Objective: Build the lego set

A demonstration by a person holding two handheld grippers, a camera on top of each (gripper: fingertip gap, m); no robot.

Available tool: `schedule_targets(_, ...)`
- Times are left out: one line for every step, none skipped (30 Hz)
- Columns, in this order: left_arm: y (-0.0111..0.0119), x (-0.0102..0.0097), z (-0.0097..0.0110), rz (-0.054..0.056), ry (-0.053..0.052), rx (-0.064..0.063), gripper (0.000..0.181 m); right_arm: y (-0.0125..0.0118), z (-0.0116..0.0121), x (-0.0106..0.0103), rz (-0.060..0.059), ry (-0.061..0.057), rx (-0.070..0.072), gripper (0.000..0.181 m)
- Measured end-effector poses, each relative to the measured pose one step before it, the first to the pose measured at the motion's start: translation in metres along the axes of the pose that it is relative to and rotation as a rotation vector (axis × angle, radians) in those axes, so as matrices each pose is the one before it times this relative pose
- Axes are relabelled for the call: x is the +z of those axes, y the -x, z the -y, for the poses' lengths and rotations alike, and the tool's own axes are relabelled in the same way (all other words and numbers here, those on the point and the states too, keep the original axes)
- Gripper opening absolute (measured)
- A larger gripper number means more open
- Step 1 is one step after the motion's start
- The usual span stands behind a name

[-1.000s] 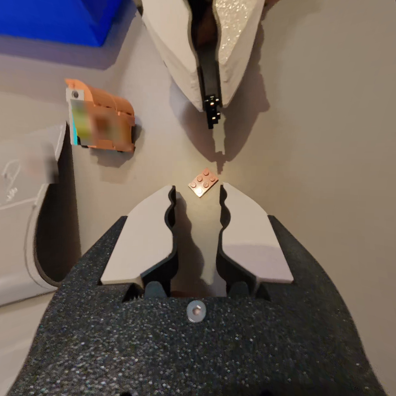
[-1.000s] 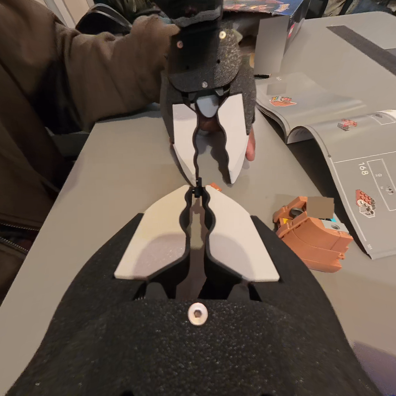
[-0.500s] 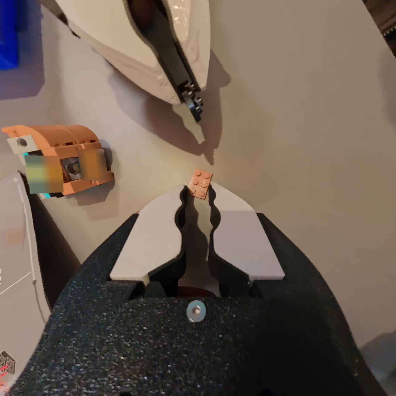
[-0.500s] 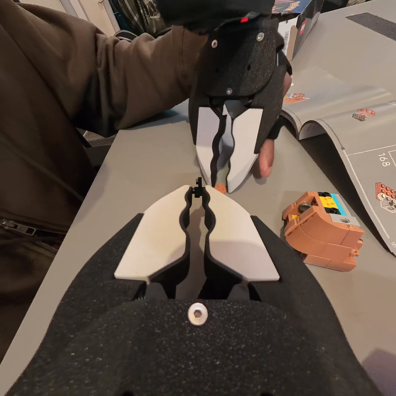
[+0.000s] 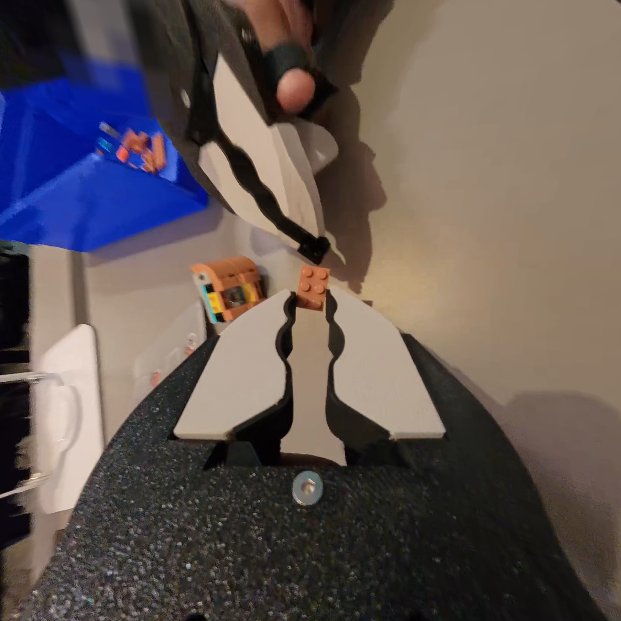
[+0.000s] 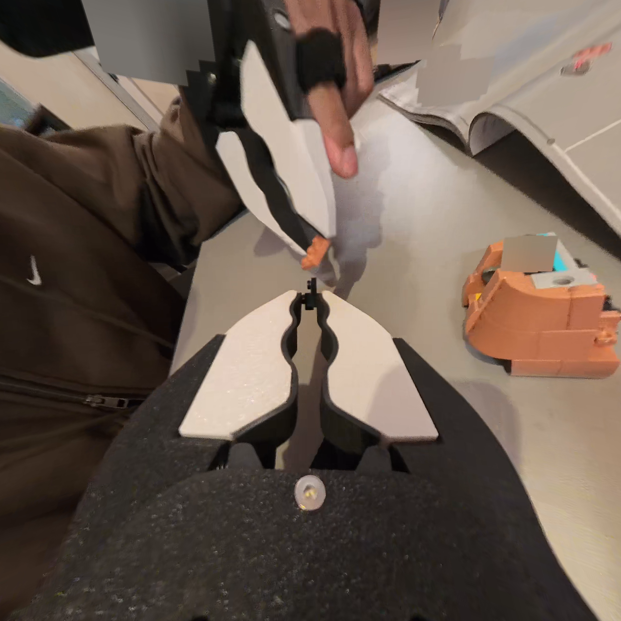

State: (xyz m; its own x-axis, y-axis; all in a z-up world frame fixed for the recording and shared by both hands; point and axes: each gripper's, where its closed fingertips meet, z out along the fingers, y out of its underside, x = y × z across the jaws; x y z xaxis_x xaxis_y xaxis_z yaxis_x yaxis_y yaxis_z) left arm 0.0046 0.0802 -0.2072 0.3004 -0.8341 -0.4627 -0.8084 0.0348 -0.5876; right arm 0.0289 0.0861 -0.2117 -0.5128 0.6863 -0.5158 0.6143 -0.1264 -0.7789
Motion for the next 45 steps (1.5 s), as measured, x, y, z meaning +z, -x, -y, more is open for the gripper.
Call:
schedule_targets(0.00245,-0.00236,0.00493,0.0276,-0.0043,0.0334,0.017,0.00075,-0.00043,0.00049,0.0181,-0.0016,0.0346,0.009)
schedule_targets(0.00024,-0.00081,0.00378,0.0129,-0.0006,0.031,0.017,0.00047,-0.00073,0.00052,0.0148,0.0018,0.0315,0.009)
schedule_targets(-0.00043,0.0005,0.00323,0.0111,-0.0007,0.0328,0.017,0.00026,-0.00076,0.00052,0.01,0.0025,0.0221,0.009)
schedule_targets(-0.00126,0.00139,0.00216,0.0058,0.0021,0.0305,0.017,0.00046,-0.00011,0.00018,0.0064,-0.0009,0.0086,0.009)
schedule_targets(-0.00017,0.0017,0.00001,0.0108,0.0165,0.0281,0.017,0.00096,0.00011,0.00005,0.0061,-0.0009,-0.0001,0.009)
schedule_targets(-0.00027,0.00139,-0.00102,0.0087,0.0213,0.031,0.017,0.00078,-0.00049,0.00025,0.0034,0.0029,-0.0007,0.009)
schedule_targets(0.00016,0.00097,-0.00112,0.0104,0.0224,0.0291,0.017,0.00007,-0.00058,0.00048,-0.0002,0.0034,0.0007,0.009)
schedule_targets(-0.00035,0.00057,-0.00039,0.0047,0.0165,0.0217,0.017,0.00054,-0.00029,0.00046,0.0014,0.0017,-0.0006,0.009)
schedule_targets(-0.00029,0.00037,-0.00013,0.0041,0.0154,0.0184,0.017,0.0004,-0.00015,0.00038,0.0009,0.0014,-0.0015,0.009)
schedule_targets(-0.00092,0.00042,-0.00007,0.0008,0.0163,0.0205,0.017,-0.00028,-0.00022,0.00033,-0.0035,0.0015,-0.0012,0.009)
schedule_targets(-0.0005,0.00026,-0.00036,0.003,0.0183,0.0204,0.017,-0.00025,-0.00015,0.00019,-0.0037,0.0012,-0.0011,0.009)
schedule_targets(-0.00032,0.00031,-0.00054,0.0028,0.0191,0.0197,0.017,-0.00032,-0.00007,0.00015,-0.003,0.0008,-0.0001,0.009)
schedule_targets(-0.00007,0.00024,-0.00045,0.0038,0.0171,0.0178,0.017,-0.00036,0.00004,0.00011,-0.0029,-0.0003,0.0016,0.009)
schedule_targets(-0.00008,0.00011,-0.00035,0.0037,0.0157,0.0173,0.017,-0.00008,0.00019,0.00001,-0.0004,-0.0017,0.0022,0.009)
schedule_targets(0.00034,0.00021,0.0002,0.006,0.0115,0.0166,0.017,0.00005,0.00037,0.00011,0.0003,-0.0031,0.0028,0.009)
schedule_targets(0.0003,0.00009,0.00116,0.0059,0.005,0.014,0.017,-0.00042,0.00032,0.0,-0.0021,-0.0025,0.0039,0.009)
schedule_targets(0.00018,0.00015,0.00152,0.0036,0.0013,0.0103,0.016,-0.00044,0.00027,0.00016,-0.0026,-0.0018,0.0033,0.009)
schedule_targets(-0.0001,0.00023,0.00098,0.0007,0.0027,0.0056,0.016,0.00026,0.00022,0.00021,0.0008,-0.0018,0.0013,0.009)
schedule_targets(-0.00053,0.00048,0.00004,-0.0016,0.0063,0.0046,0.016,0.00017,-0.00008,0.00021,0.0002,0.0002,-0.0006,0.009)
schedule_targets(-0.00059,0.0005,-0.00093,-0.0022,0.0099,0.0048,0.016,-0.00033,-0.00004,0.00007,-0.0036,0.0006,-0.0007,0.009)
schedule_targets(-0.00052,0.00022,-0.00055,-0.0007,0.006,0.0038,0.016,-0.00037,0.00025,-0.00004,-0.0033,-0.0017,0.0002,0.009)
schedule_targets(-0.00009,0.00002,-0.00021,-0.0007,0.0041,0.001,0.016,-0.00027,0.00047,-0.00027,-0.0016,-0.0029,-0.0002,0.009)
schedule_targets(0.0,-0.00017,-0.00007,0.0007,0.0043,0.0025,0.016,-0.00024,0.00074,-0.0003,-0.0015,-0.0048,-0.0006,0.009)
schedule_targets(0.00014,-0.00009,-0.00058,0.0016,0.0082,0.0039,0.016,-0.00027,0.00106,-0.00027,-0.0016,-0.006,-0.0001,0.009)
schedule_targets(0.00066,0.00007,-0.00047,0.0045,0.0086,0.0039,0.016,-0.00039,0.00065,-0.00027,-0.0017,-0.0045,0.0009,0.009)
schedule_targets(0.00048,0.00008,-0.00038,0.0037,0.0087,0.0029,0.016,-0.00037,0.00063,-0.00009,-0.0023,-0.0041,0.001,0.009)
schedule_targets(0.00032,0.0003,-0.00041,0.0031,0.01,0.0038,0.016,-0.00032,0.00077,-0.00003,-0.0025,-0.0053,-0.0002,0.009)
schedule_targets(0.00047,0.00038,-0.00017,0.0046,0.009,0.007,0.016,-0.00002,0.00085,-0.00007,-0.0017,-0.0055,-0.0008,0.009)
schedule_targets(0.00028,0.00029,-0.00064,0.0031,0.0117,0.0053,0.016,-0.00025,0.00069,-0.00007,-0.002,-0.0047,-0.0002,0.008)
schedule_targets(0.00042,0.00018,-0.00051,0.0036,0.0111,0.0062,0.016,-0.00033,0.00053,-0.00017,-0.0021,-0.0039,0.0008,0.008)
schedule_targets(0.00031,-0.00002,-0.00027,0.0035,0.0084,0.0057,0.016,-0.00011,0.00062,-0.0001,-0.0003,-0.004,0.0012,0.008)
schedule_targets(0.00065,-0.00016,-0.00024,0.0043,0.0084,0.0049,0.016,-0.00016,0.00077,-0.00021,0.0,-0.0053,0.0012,0.008)
schedule_targets(0.00071,-0.00012,-0.00045,0.0047,0.0097,0.0032,0.016,-0.00017,0.00085,-0.00024,-0.0006,-0.0053,0.0013,0.008)
schedule_targets(0.00054,-0.00017,-0.00024,0.0029,0.0084,0.004,0.016,-0.00018,0.00053,-0.00017,-0.001,-0.0038,0.0007,0.008)
schedule_targets(0.00045,-0.00003,-0.00029,0.0034,0.0093,0.0048,0.016,-0.00038,0.00058,-0.00013,-0.0029,-0.0038,-0.0003,0.008)
schedule_targets(0.00061,0.0001,-0.00059,0.004,0.0113,0.0042,0.016,-0.00051,0.00073,-0.00014,-0.0053,-0.0044,-0.001,0.008)
schedule_targets(0.00045,0.00021,-0.00061,0.0036,0.0115,0.0047,0.016,-0.00051,0.00063,-0.00003,-0.006,-0.004,-0.0014,0.008)
schedule_targets(0.00032,0.00012,-0.00042,0.0018,0.0087,0.0022,0.016,-0.00048,0.00046,-0.00004,-0.0057,-0.0029,-0.0024,0.008)
schedule_targets(0.0002,0.00009,-0.0003,0.0021,0.0065,0.0019,0.016,-0.00042,0.00046,-0.0001,-0.0064,-0.0034,-0.0034,0.008)
schedule_targets(0.00065,0.00018,-0.00069,0.0041,0.0069,0.0011,0.016,-0.00064,0.00088,-0.00018,-0.0077,-0.0051,-0.0038,0.008)
schedule_targets(0.0006,0.00034,-0.00072,0.0037,0.0055,-0.0014,0.016,-0.00063,0.00092,-0.00023,-0.0087,-0.0044,-0.0044,0.008)
schedule_targets(0.00062,0.00015,-0.00057,0.004,0.0039,0.0,0.016,-0.00067,0.00071,-0.00028,-0.0084,-0.0034,-0.0047,0.008)
schedule_targets(0.00061,0.00033,-0.00054,0.0043,0.0044,0.0004,0.016,-0.00046,0.00062,-0.00026,-0.0068,-0.0032,-0.0037,0.008)
schedule_targets(0.0004,0.00034,-0.0003,0.0032,0.0034,0.0004,0.016,-0.00034,0.00046,-0.00021,-0.0053,-0.0016,-0.0027,0.008)
schedule_targets(0.00017,0.00036,-0.00027,0.0019,0.0017,0.0006,0.016,-0.00033,0.00011,-0.00007,-0.0044,-0.0004,-0.0022,0.008)
